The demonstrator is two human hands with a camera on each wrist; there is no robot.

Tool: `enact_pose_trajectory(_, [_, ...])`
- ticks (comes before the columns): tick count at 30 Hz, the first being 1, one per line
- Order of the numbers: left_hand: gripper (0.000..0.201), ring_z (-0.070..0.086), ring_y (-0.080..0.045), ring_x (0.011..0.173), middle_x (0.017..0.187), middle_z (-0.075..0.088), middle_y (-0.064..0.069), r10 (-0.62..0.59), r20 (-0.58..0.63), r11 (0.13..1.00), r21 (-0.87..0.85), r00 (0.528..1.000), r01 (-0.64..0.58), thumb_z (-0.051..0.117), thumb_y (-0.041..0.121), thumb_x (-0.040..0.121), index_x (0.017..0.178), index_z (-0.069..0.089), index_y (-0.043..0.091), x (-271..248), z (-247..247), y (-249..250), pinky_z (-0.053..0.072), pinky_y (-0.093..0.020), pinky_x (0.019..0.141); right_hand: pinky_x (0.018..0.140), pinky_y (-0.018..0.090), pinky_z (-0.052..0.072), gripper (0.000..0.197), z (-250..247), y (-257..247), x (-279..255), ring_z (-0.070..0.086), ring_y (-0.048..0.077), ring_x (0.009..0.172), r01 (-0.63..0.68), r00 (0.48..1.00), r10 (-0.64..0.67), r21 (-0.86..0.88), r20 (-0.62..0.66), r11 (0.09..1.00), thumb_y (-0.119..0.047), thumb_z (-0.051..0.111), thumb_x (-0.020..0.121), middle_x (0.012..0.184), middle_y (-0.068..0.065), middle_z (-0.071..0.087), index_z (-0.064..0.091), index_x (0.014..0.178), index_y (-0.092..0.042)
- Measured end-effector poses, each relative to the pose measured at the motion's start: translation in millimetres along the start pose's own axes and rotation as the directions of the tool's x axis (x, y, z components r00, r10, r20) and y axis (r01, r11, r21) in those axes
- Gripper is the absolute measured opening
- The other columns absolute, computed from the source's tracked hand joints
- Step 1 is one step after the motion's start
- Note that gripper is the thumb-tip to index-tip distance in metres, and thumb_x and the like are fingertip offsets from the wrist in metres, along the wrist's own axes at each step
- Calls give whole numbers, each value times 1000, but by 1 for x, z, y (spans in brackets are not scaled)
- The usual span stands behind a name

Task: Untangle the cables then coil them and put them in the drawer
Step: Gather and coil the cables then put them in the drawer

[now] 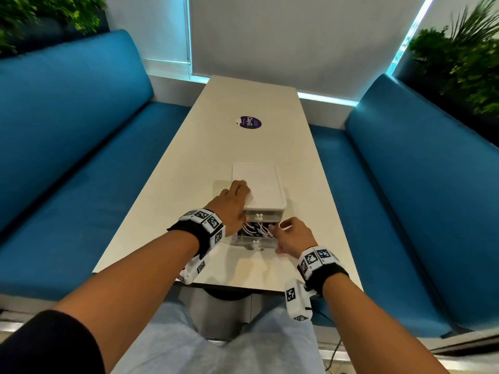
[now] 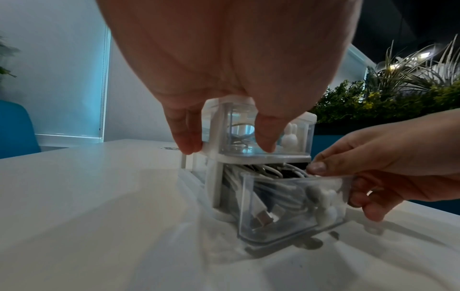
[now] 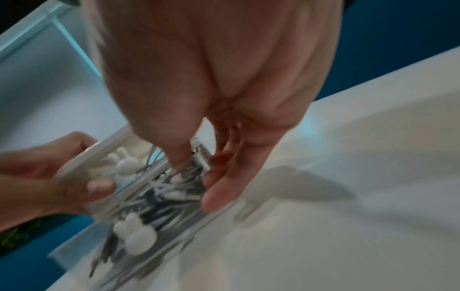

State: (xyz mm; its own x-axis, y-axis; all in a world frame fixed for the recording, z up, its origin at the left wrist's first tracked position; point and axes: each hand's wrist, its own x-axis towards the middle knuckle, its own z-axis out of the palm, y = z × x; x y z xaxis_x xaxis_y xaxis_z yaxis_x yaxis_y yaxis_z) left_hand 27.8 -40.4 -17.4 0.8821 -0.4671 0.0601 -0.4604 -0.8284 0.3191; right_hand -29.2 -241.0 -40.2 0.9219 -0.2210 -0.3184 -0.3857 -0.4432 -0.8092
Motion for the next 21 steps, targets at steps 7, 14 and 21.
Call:
enact_pose_trajectory(7, [71, 46, -35, 121, 152, 15, -3, 9, -11, 1000, -16, 1000, -9, 64, 27, 89, 144, 22, 13, -3, -2, 1, 49, -47, 91, 48, 27, 55, 38, 10, 3, 1, 71, 21, 55, 18, 999, -19, -21, -41, 1000, -43, 63, 90, 99, 11, 65, 50, 109, -12])
enact_pose_trajectory(14, [110, 29, -30, 140, 157, 1, 9, 60, 104, 996, -78, 993, -52, 76, 42, 66, 151, 9, 22, -7, -5, -10, 42, -45, 106, 53, 27, 56, 81, 6, 5, 5, 73, 21, 69, -24, 1000, 24, -60, 0, 998, -63, 77, 66, 104, 6, 65, 42, 119, -14])
enact_pose_trajectory(21, [106, 46, -30, 128, 158, 4, 9, 74, 37, 993, -92, 997, -70, 82, 33, 69, 149, 14, 21, -4, 5, -16, 49, -43, 97, 55, 32, 56, 68, 2, 6, 12, 64, 23, 66, 148, 980, -158, 94, 117, 985, -43, 77, 73, 111, 11, 61, 47, 129, -18])
